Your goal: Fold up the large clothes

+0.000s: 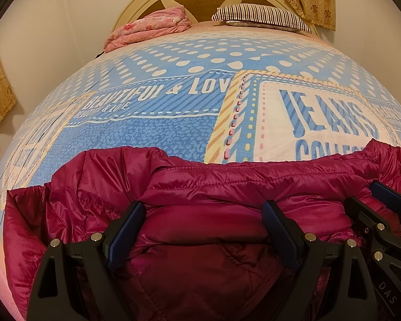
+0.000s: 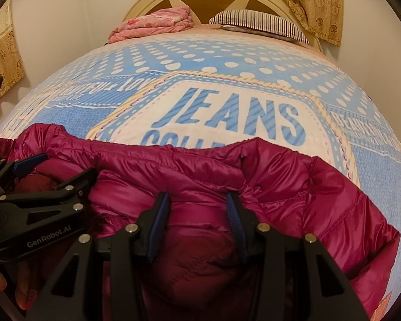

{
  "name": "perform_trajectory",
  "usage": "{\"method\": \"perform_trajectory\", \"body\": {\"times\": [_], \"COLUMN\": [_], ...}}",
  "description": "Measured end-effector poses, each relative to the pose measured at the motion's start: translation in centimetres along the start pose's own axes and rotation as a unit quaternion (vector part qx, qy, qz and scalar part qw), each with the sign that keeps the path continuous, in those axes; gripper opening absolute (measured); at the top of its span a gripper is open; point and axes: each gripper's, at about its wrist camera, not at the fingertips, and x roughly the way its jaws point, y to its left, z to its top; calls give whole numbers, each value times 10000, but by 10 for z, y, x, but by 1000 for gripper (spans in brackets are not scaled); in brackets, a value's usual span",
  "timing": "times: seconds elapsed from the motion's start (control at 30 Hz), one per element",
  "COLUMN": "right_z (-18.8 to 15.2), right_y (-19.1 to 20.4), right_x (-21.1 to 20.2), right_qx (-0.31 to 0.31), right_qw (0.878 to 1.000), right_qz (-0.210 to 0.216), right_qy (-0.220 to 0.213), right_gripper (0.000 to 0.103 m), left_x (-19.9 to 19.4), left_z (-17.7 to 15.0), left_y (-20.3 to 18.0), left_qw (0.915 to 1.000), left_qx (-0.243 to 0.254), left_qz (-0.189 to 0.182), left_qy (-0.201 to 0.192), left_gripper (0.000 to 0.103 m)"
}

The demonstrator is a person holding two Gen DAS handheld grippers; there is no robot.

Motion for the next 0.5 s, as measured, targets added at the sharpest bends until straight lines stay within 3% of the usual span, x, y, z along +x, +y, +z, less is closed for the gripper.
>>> {"method": "perform_trajectory", "body": {"times": [0.5], "right_z": [1], "right_y": [1], "right_x": [1], "right_qx": [-59], "right_qw": [10000], "right_qz": [-72], "right_qy": [20], "right_gripper": [48], "left_x": [2], "left_z": [1], "left_y": [0], "left_qw": [10000], "left_qx": [29], "left_qz": [44], "left_qy": [22], "left_gripper": [91]}}
